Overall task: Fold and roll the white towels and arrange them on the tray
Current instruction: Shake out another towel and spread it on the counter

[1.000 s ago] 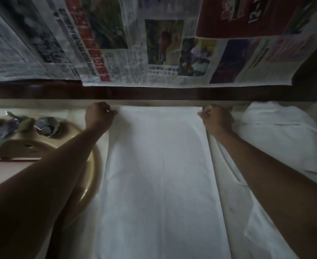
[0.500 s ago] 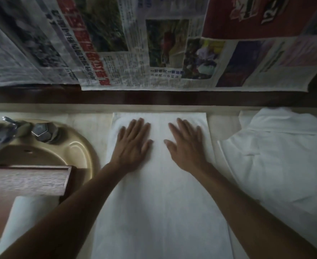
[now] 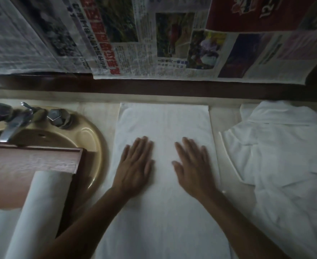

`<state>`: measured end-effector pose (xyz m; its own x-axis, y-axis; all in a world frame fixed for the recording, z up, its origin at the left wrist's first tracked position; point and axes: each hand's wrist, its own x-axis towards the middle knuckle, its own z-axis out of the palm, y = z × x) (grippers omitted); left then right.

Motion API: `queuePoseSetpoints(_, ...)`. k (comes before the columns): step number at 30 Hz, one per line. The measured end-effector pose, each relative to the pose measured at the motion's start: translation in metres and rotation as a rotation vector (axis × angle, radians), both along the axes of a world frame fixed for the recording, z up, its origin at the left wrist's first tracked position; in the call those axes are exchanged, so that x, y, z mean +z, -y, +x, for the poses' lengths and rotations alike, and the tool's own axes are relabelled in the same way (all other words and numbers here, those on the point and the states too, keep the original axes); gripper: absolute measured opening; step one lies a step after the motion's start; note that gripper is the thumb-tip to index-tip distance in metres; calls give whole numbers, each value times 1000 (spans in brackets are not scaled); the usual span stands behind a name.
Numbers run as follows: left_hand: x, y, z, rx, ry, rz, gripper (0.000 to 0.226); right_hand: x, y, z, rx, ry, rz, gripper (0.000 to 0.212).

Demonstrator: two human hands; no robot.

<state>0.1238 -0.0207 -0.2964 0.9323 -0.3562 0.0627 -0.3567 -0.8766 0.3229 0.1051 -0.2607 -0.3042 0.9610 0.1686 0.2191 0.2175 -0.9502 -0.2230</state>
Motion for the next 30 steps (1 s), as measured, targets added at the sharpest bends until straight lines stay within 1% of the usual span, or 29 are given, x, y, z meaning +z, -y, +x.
queuePoseSetpoints(3,1,-38,-6,132,-1,25,61,0,44,-1,-148,84,15,53)
queuePoseSetpoints(5,6,-40,-26,138,31,-9,62,5,52,-14,-218,95,48,55)
queuePoseSetpoints(6,11,-31,-42,128,45,-51,62,8,41,-27,-239,94,78,57)
queuePoseSetpoints(7,13,-17,-60,106,48,-90,63,11,23,-43,-229,81,108,57)
queuePoseSetpoints(9,14,9,-93,24,11,-129,62,11,-17,-81,-103,11,120,57)
queuePoseSetpoints(11,7,16,-115,-37,2,-92,60,8,-37,-110,21,-35,62,56)
queuePoseSetpoints(12,4,8,-118,-42,14,-76,59,8,-32,-114,42,-33,45,56)
queuePoseSetpoints(14,0,-19,-116,-3,66,-48,58,6,-5,-111,-3,-6,32,54)
queuePoseSetpoints(17,1,-56,-120,96,101,-7,59,6,41,-110,-190,19,-17,54)
queuePoseSetpoints(19,8,-50,-134,120,79,-49,61,10,38,-123,-289,21,7,57)
queuePoseSetpoints(21,13,-23,-157,79,43,-119,62,13,-1,-149,-260,25,33,58)
queuePoseSetpoints(23,12,1,-182,4,-16,-158,61,14,-44,-182,-116,-51,41,57)
queuePoseSetpoints(24,8,4,-192,-22,-33,-142,60,12,-55,-195,-61,-78,32,57)
queuePoseSetpoints(26,3,-11,-199,-21,-25,-89,60,11,-50,-202,-36,-85,46,56)
queuePoseSetpoints(28,1,-35,-198,5,5,-47,60,9,-29,-196,-70,-82,54,55)
queuePoseSetpoints(30,-1,-60,-201,43,12,-14,61,7,-5,-197,-144,-83,14,54)
